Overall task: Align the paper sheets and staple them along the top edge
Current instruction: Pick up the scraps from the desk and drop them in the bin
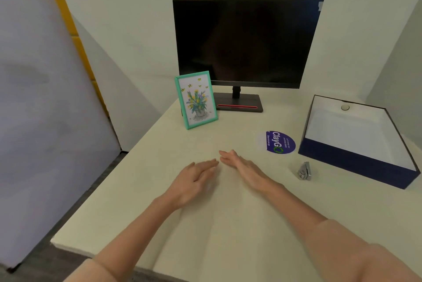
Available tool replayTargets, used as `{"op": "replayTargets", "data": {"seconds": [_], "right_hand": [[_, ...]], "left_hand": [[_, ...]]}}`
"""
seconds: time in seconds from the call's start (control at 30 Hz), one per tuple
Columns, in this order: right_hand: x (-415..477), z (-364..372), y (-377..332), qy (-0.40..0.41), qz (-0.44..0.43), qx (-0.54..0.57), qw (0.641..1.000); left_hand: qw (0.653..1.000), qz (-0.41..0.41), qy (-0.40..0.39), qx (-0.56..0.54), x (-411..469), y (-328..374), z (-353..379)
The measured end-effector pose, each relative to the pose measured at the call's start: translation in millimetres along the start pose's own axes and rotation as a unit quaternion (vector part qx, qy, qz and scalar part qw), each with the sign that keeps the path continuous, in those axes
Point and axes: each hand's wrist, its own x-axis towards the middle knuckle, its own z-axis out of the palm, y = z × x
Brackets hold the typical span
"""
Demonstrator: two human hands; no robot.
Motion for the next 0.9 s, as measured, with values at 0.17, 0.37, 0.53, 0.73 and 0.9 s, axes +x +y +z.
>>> {"op": "replayTargets", "data": {"seconds": [0.17, 0.37, 0.53, 0.73, 0.9], "right_hand": [[-31.4, 6.8, 13.3, -0.013, -0.019, 0.029, 0.999], [-33.1, -0.8, 5.4, 0.08, -0.064, -0.078, 0.992], [-20.3, -12.2, -4.8, -0.005, -0.037, -0.204, 0.978], [-10.0, -13.9, -18.5, -0.047, -0.02, -0.241, 0.969], [-6.0, -16.6, -32.2, -0.108, 0.033, -0.275, 0.955]], "left_hand": [[0.993, -0.035, 0.104, 0.039, -15.8, -18.1, 4.0], [0.999, -0.022, 0.037, 0.003, -15.1, -12.4, 5.2], [0.999, -0.041, 0.015, -0.005, -5.3, -11.8, -6.1], [0.995, -0.101, -0.006, -0.002, 6.4, -7.9, -13.7], [0.989, -0.136, -0.051, 0.013, 13.6, -2.7, -17.8]]}}
